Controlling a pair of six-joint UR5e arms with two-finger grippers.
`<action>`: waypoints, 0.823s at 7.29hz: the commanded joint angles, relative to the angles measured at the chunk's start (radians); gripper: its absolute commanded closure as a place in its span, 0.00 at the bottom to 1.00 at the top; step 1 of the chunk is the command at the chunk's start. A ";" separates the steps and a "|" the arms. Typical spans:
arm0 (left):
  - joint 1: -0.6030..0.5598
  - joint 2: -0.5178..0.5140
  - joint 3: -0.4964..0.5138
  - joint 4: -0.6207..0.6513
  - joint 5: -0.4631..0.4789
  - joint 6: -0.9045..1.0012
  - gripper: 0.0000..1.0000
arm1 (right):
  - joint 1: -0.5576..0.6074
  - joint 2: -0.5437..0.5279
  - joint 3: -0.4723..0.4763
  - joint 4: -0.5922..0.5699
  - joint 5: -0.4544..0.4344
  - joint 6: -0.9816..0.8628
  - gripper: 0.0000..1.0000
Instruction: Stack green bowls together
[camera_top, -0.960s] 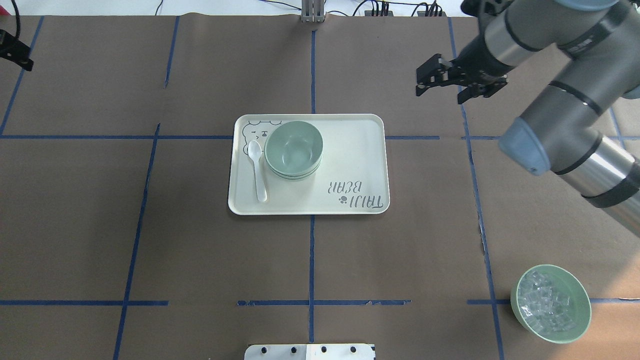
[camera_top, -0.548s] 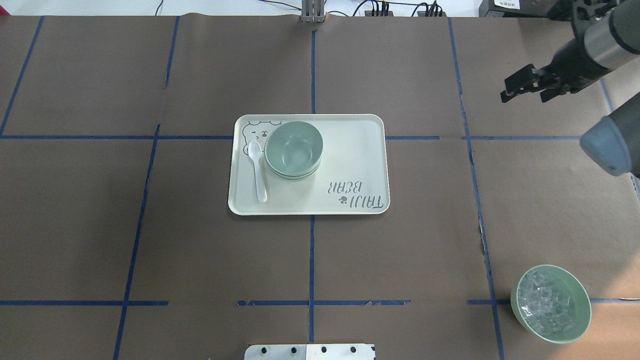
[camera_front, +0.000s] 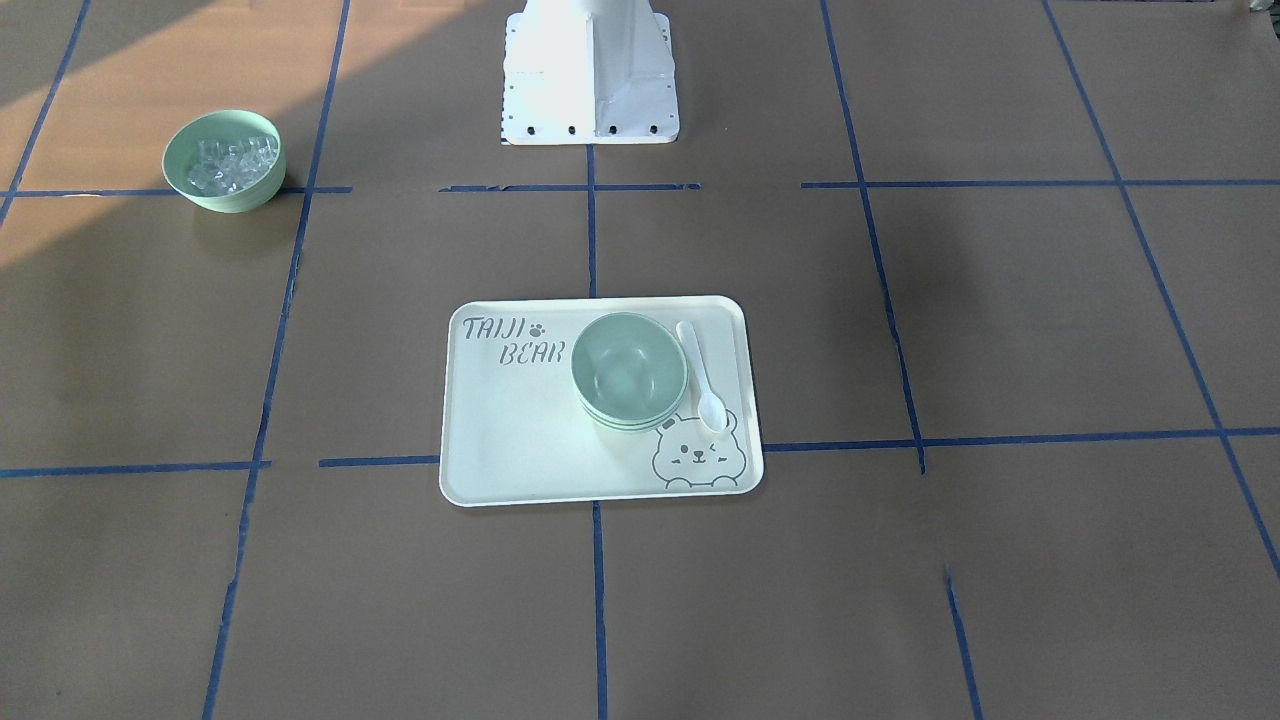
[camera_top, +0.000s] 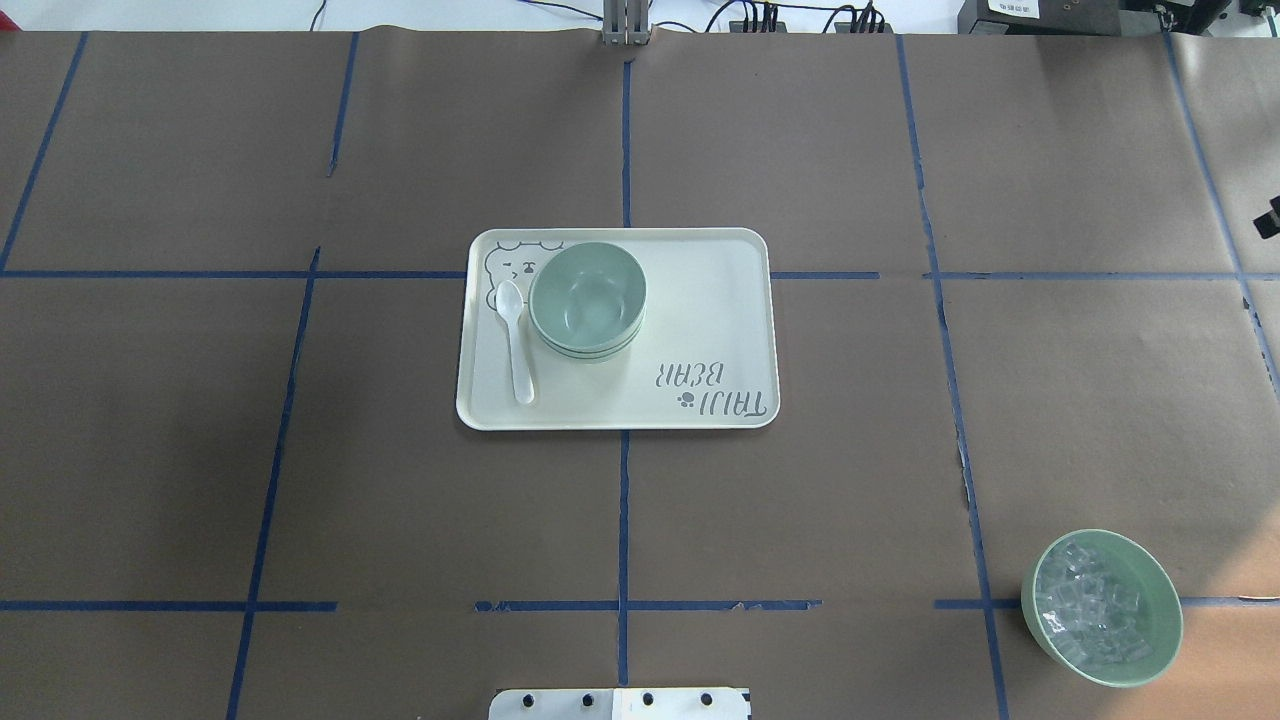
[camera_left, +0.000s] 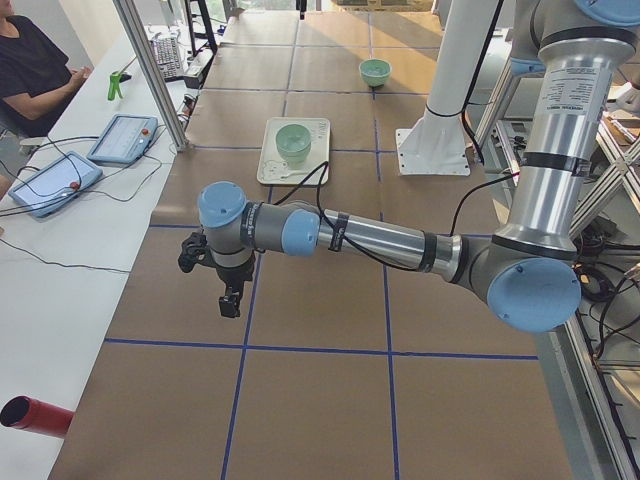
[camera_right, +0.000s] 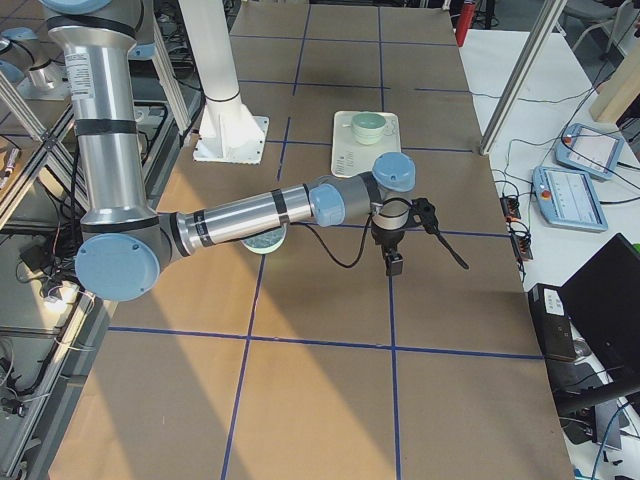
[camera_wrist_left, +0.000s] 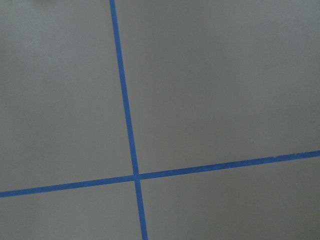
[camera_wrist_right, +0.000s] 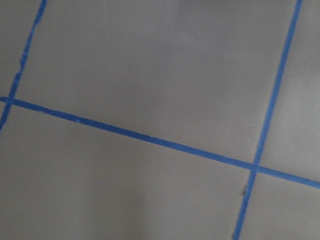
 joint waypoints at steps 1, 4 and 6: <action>-0.018 0.040 0.029 0.010 -0.016 0.019 0.00 | 0.122 -0.033 -0.079 -0.076 0.076 -0.110 0.00; -0.017 0.083 0.042 0.003 -0.057 0.019 0.00 | 0.153 -0.022 -0.153 -0.061 0.103 -0.203 0.00; -0.017 0.083 0.046 0.003 -0.057 0.016 0.00 | 0.153 -0.036 -0.148 -0.059 0.105 -0.199 0.00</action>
